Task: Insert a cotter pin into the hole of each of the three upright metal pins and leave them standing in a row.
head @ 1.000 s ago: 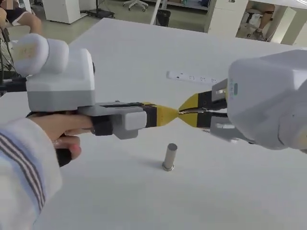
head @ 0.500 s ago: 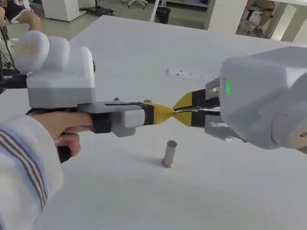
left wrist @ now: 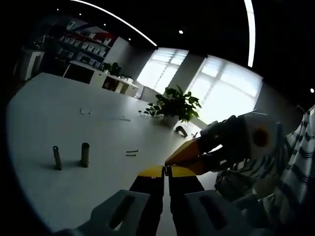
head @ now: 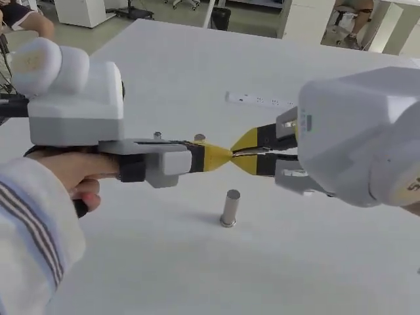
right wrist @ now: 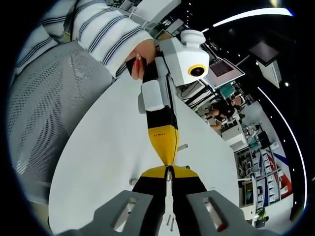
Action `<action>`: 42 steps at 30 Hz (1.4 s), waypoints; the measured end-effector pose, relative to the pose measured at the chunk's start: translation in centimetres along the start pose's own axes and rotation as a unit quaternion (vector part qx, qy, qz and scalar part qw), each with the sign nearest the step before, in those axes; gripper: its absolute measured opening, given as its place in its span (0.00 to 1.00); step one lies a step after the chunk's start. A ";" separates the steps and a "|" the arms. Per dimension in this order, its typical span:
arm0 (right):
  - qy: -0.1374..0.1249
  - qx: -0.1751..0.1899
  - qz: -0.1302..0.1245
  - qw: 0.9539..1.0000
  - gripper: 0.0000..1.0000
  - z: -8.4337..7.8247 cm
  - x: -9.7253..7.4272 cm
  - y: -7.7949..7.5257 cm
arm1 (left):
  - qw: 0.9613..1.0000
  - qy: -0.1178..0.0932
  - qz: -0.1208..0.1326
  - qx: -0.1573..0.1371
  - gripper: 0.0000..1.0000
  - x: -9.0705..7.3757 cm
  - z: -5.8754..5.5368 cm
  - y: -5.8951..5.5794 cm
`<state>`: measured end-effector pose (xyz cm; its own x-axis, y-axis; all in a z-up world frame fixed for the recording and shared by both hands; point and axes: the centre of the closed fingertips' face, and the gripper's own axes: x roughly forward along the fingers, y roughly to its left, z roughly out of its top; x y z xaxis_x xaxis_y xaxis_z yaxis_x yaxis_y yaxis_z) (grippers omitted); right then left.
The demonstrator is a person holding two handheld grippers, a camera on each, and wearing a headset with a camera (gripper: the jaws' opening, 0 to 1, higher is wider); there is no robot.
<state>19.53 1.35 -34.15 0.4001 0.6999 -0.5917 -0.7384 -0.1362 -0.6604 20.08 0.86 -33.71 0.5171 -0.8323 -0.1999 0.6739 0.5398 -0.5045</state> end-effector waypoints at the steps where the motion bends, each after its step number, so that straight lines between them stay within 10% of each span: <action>1: -0.001 0.004 0.002 1.000 0.00 0.0 0.0 0.1 | 1.000 0.001 0.000 0.001 0.00 0.0 -0.1 0.0; 14: -0.010 0.064 0.011 0.998 0.12 -0.9 -0.3 -0.1 | 1.000 0.011 0.008 0.026 0.00 -1.0 -0.3 0.3; 23: -0.050 0.175 0.063 0.981 0.16 -0.4 -0.3 0.5 | 0.996 0.001 -0.011 0.088 0.00 -1.9 0.5 -0.4; 29: -0.073 0.233 0.096 0.965 0.19 0.2 -0.2 1.1 | 0.989 0.002 -0.032 0.144 0.00 -2.3 0.6 -1.0; 42: -0.085 0.257 0.115 0.956 0.10 0.9 -0.4 1.8 | 0.973 0.000 -0.064 0.221 0.00 -2.6 0.5 -1.8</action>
<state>17.57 1.47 -34.65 0.1334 0.8020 -0.5822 -0.9827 0.0311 -0.1824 17.80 2.07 -31.85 0.4141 -0.8963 -0.1587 0.8938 0.4334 -0.1155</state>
